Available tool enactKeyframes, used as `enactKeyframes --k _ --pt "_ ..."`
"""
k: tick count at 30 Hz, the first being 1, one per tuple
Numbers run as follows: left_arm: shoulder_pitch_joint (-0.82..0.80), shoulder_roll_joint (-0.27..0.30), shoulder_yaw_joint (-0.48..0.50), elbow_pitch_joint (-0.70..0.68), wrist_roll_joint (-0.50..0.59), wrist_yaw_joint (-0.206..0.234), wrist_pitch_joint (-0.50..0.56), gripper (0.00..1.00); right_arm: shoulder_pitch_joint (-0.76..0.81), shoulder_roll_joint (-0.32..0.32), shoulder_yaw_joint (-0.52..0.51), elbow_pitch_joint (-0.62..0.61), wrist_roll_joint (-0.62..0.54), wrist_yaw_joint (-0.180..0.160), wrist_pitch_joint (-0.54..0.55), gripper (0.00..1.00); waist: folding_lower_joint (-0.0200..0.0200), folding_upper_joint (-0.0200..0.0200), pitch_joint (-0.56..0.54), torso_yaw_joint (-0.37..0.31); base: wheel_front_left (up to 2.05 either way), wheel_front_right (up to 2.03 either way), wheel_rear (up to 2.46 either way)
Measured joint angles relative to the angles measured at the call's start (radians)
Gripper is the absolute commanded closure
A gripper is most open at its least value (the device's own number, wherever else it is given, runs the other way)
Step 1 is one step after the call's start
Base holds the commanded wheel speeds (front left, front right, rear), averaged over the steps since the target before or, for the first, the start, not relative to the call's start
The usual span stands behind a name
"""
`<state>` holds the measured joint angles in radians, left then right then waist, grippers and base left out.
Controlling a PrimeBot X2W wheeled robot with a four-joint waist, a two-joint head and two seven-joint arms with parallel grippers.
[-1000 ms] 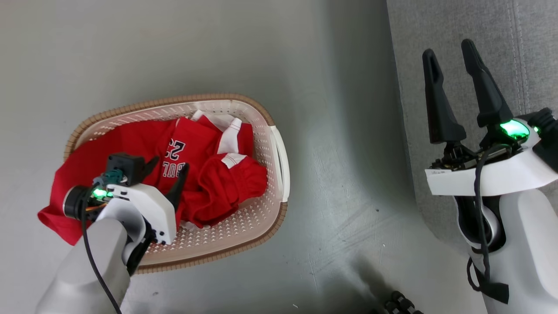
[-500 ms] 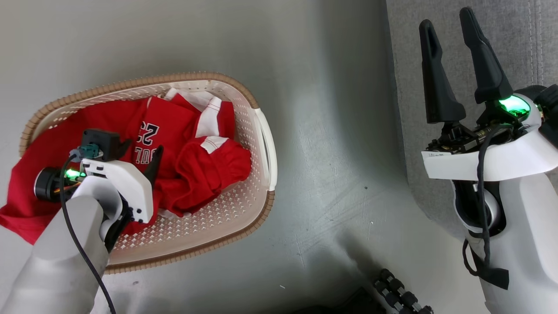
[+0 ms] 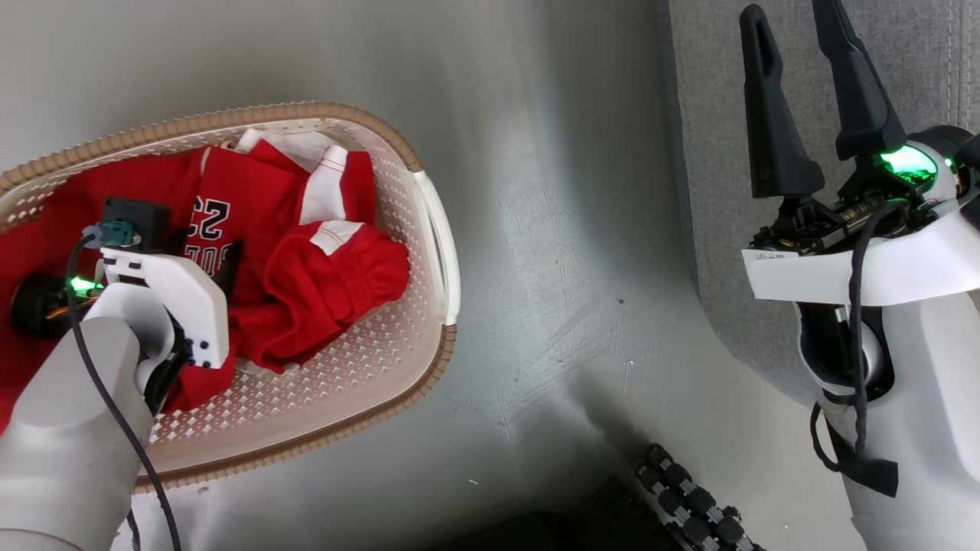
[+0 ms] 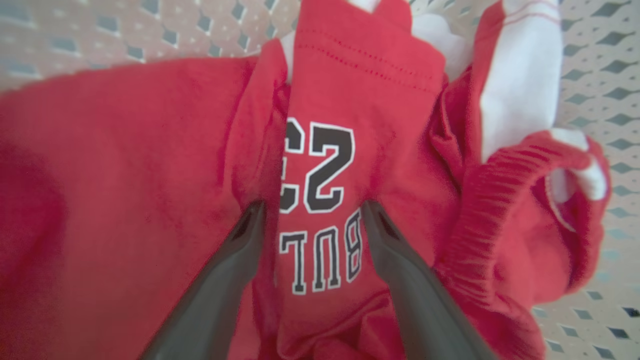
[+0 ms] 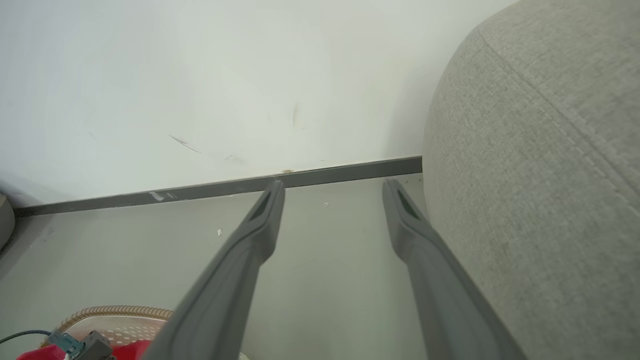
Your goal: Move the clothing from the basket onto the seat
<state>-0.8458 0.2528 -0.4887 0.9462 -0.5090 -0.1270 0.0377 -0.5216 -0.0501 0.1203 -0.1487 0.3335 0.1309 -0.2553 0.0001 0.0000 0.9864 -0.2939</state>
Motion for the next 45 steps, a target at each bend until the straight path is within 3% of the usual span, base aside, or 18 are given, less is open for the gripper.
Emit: enactKeyframes --k 18,19,20,22,23,45 --pt "-0.061 0.016 -0.033 0.080 0.020 0.001 0.042 0.00 -0.048 0.001 0.015 -0.003 0.018 0.000 0.000 0.00 0.0000 0.0000 0.047 -0.029 0.00 0.00 0.00" --pt "-0.062 0.014 -0.034 0.083 0.020 0.001 0.042 0.12 -0.051 0.001 0.015 -0.003 0.018 0.000 0.000 0.00 0.0000 0.0000 0.046 -0.029 0.00 0.00 0.00" --pt "-0.063 0.013 -0.035 0.085 0.020 0.001 0.043 0.51 -0.055 0.001 0.015 -0.003 0.018 0.000 0.000 0.00 0.0000 0.0000 0.046 -0.029 0.00 0.00 0.00" --pt "-0.065 0.008 -0.037 0.091 0.019 0.001 0.044 0.80 -0.058 0.001 0.014 -0.003 0.018 0.000 0.000 0.00 0.0000 0.0000 0.045 -0.029 0.00 0.00 0.00" --pt "-0.065 0.006 -0.038 0.094 0.019 0.001 0.044 1.00 -0.058 0.001 0.014 -0.002 0.018 0.000 0.000 0.00 0.0000 0.0000 0.044 -0.030 0.00 0.00 0.00" --pt "-0.080 -0.030 -0.074 0.078 0.006 0.000 -0.019 1.00 -0.084 0.001 -0.019 0.008 0.030 0.000 0.000 0.00 0.0000 0.0000 0.002 -0.020 0.00 0.00 0.00"
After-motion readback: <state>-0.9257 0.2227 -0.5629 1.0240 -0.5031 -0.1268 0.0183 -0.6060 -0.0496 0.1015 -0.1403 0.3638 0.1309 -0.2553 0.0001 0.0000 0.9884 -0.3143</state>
